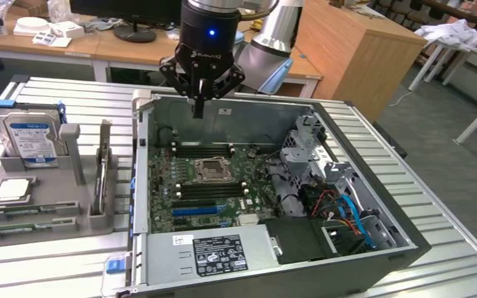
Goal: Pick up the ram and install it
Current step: 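Reach for the ram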
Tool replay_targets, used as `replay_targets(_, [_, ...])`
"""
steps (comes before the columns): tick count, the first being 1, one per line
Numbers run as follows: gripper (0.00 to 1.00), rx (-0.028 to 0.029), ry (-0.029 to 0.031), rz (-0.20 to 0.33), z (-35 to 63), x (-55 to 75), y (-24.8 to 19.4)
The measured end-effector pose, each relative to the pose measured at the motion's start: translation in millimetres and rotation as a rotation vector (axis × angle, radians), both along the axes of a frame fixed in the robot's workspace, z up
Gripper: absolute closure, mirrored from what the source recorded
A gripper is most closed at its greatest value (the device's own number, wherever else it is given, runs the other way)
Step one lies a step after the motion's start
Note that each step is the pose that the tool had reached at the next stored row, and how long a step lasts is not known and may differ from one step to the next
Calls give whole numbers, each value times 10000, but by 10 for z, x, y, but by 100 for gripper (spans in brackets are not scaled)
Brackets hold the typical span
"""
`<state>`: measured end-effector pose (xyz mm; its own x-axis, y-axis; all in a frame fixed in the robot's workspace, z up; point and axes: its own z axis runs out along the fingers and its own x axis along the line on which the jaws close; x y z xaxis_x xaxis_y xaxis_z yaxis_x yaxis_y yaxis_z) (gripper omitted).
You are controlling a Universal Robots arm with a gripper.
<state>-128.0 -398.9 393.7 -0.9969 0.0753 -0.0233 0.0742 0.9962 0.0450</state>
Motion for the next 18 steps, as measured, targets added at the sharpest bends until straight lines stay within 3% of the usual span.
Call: replay_targets(18, [89, 1, 0, 3, -5, -252, 11])
